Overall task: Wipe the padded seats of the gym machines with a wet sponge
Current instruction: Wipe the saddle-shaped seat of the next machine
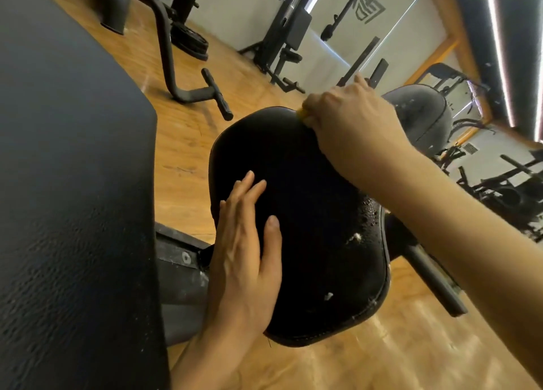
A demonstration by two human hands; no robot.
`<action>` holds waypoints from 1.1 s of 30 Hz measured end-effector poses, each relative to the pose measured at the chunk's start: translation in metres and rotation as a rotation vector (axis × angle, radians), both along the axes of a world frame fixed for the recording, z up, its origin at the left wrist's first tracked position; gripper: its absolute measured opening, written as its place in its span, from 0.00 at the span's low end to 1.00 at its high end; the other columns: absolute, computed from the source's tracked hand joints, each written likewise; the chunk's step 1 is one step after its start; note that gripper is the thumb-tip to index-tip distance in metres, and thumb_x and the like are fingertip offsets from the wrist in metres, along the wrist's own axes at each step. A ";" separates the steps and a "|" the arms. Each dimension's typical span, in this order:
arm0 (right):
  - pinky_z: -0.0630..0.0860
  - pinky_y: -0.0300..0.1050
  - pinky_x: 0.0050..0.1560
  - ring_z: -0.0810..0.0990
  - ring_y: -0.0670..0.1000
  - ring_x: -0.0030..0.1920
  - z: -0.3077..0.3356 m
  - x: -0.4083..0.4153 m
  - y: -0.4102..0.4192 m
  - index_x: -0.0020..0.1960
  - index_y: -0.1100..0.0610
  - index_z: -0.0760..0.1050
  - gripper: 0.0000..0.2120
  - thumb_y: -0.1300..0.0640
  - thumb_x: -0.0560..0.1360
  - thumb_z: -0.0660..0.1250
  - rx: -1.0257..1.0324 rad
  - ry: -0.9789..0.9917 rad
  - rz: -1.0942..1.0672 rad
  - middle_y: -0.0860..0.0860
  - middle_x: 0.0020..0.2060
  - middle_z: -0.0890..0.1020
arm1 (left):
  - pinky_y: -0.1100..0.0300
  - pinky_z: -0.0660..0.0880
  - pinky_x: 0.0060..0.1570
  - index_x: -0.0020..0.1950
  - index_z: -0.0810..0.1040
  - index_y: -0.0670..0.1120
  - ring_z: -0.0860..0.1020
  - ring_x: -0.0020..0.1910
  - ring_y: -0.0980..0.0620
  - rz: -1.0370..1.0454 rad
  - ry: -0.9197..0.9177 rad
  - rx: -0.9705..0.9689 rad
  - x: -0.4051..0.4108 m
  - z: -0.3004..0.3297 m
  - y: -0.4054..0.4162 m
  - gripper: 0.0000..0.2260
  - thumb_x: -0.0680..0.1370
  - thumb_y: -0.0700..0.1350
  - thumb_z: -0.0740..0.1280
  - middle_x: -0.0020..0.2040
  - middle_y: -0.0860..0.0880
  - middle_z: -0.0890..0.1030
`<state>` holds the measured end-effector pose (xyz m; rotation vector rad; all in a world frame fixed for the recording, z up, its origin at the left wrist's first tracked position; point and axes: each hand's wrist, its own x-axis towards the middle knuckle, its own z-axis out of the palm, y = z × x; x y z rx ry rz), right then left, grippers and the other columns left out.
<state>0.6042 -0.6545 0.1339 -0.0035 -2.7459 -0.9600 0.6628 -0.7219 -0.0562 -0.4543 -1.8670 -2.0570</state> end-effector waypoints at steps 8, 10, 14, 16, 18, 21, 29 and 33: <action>0.46 0.55 0.74 0.64 0.57 0.74 -0.006 0.039 0.021 0.62 0.54 0.77 0.17 0.59 0.77 0.57 -0.085 -0.061 0.235 0.54 0.67 0.76 | 0.46 0.59 0.75 0.76 0.61 0.56 0.53 0.76 0.66 -0.002 -0.019 -0.012 -0.002 0.001 -0.001 0.23 0.81 0.57 0.49 0.77 0.65 0.58; 0.43 0.53 0.76 0.62 0.55 0.75 0.002 0.031 0.019 0.64 0.54 0.76 0.15 0.59 0.80 0.59 -0.128 0.066 0.206 0.53 0.68 0.74 | 0.46 0.59 0.75 0.75 0.62 0.56 0.54 0.76 0.66 -0.005 -0.026 -0.012 -0.002 0.002 -0.002 0.23 0.81 0.58 0.50 0.76 0.65 0.58; 0.53 0.57 0.76 0.67 0.57 0.73 -0.048 0.085 0.013 0.63 0.55 0.78 0.18 0.55 0.77 0.56 -0.216 -0.066 0.341 0.53 0.66 0.76 | 0.46 0.59 0.75 0.75 0.61 0.57 0.54 0.76 0.65 -0.004 -0.023 -0.018 -0.002 0.004 -0.002 0.22 0.81 0.57 0.50 0.76 0.66 0.58; 0.54 0.57 0.76 0.67 0.56 0.73 -0.032 0.078 0.026 0.62 0.52 0.78 0.19 0.54 0.77 0.54 -0.217 -0.134 0.383 0.52 0.66 0.77 | 0.47 0.58 0.76 0.75 0.61 0.59 0.54 0.76 0.67 -0.001 -0.034 -0.019 -0.002 0.005 -0.002 0.22 0.80 0.58 0.50 0.75 0.68 0.57; 0.52 0.58 0.75 0.69 0.56 0.72 0.005 0.056 0.035 0.61 0.51 0.78 0.17 0.54 0.78 0.55 -0.189 -0.065 0.301 0.51 0.65 0.77 | 0.52 0.57 0.75 0.75 0.62 0.58 0.54 0.75 0.67 0.015 -0.040 -0.013 -0.002 0.005 -0.002 0.23 0.80 0.59 0.50 0.75 0.69 0.58; 0.63 0.56 0.70 0.75 0.57 0.62 0.029 0.033 0.030 0.60 0.54 0.76 0.13 0.52 0.80 0.57 -0.071 0.092 0.181 0.53 0.57 0.80 | 0.61 0.56 0.71 0.74 0.62 0.59 0.55 0.75 0.68 0.040 -0.041 -0.006 -0.003 0.005 0.001 0.22 0.79 0.58 0.50 0.75 0.69 0.59; 0.73 0.54 0.60 0.75 0.55 0.58 0.032 0.019 0.021 0.63 0.52 0.72 0.16 0.48 0.82 0.52 -0.061 -0.059 0.224 0.52 0.56 0.78 | 0.82 0.54 0.63 0.72 0.63 0.62 0.57 0.73 0.69 0.056 -0.055 -0.014 -0.005 0.006 0.000 0.22 0.78 0.60 0.50 0.73 0.69 0.61; 0.76 0.56 0.55 0.78 0.56 0.52 0.054 0.026 0.039 0.60 0.53 0.76 0.14 0.49 0.81 0.56 -0.112 0.113 0.132 0.52 0.48 0.80 | 0.82 0.53 0.64 0.72 0.65 0.59 0.58 0.73 0.69 0.073 -0.055 -0.011 -0.004 0.005 0.002 0.22 0.78 0.59 0.51 0.74 0.66 0.63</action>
